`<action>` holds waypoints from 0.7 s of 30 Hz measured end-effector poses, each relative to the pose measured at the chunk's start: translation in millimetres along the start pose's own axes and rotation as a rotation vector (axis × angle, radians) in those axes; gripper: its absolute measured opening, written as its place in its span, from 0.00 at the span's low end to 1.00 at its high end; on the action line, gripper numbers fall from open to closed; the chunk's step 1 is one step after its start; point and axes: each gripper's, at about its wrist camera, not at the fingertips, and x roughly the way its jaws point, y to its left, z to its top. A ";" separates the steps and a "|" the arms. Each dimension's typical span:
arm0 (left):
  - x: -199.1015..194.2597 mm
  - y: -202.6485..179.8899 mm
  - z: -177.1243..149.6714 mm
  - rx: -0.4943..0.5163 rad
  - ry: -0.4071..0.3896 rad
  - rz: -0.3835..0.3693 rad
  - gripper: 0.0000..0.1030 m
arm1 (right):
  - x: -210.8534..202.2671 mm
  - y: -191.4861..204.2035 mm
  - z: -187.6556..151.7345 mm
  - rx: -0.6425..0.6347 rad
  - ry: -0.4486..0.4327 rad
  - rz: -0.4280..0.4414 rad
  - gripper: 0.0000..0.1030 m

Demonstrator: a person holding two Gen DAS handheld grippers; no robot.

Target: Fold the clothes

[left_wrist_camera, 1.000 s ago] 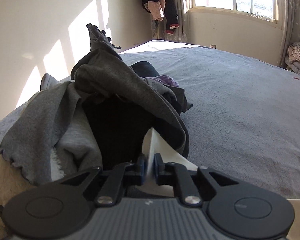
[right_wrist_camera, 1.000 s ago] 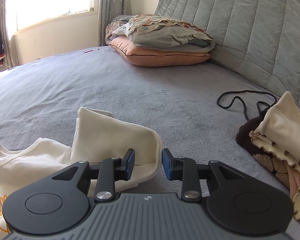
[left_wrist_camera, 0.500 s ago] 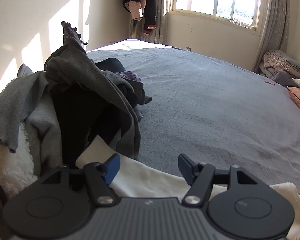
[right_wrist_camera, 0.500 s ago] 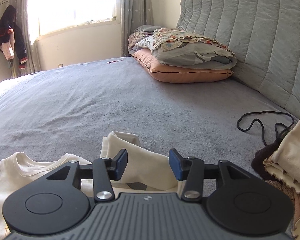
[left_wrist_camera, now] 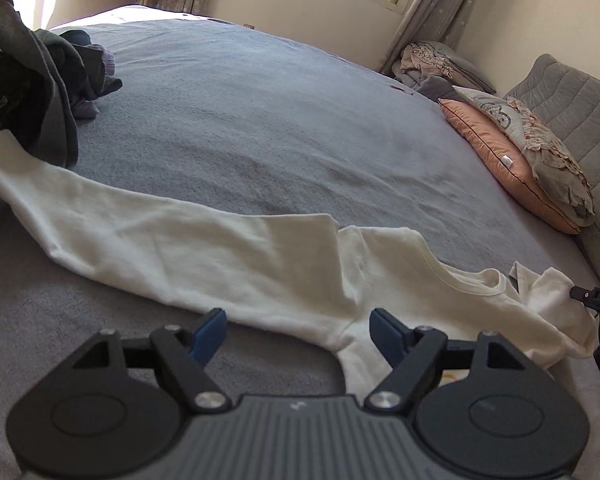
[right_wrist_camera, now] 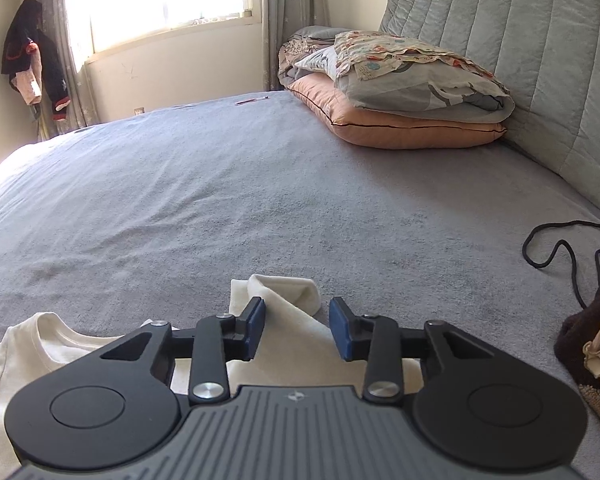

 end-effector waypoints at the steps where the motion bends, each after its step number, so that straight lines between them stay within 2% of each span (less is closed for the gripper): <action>1: -1.6 -5.1 -2.4 0.013 0.000 -0.014 0.77 | -0.2 -0.8 -1.0 0.003 0.005 -0.011 0.05; 4: -7.8 -18.0 -9.9 0.032 -0.002 -0.057 0.78 | -10.5 -8.8 -3.8 0.038 -0.003 -0.036 0.03; 7: -11.3 -25.9 -18.9 0.023 0.014 -0.097 0.78 | -26.1 -18.4 -5.8 0.074 0.014 -0.025 0.03; 13: -13.6 -36.5 -40.4 0.009 0.048 -0.155 0.78 | -66.9 -21.1 -20.9 0.034 0.030 -0.024 0.03; 21: -11.9 -47.1 -65.3 0.027 0.028 -0.227 0.78 | -86.7 -12.5 -71.9 0.016 0.214 0.054 0.03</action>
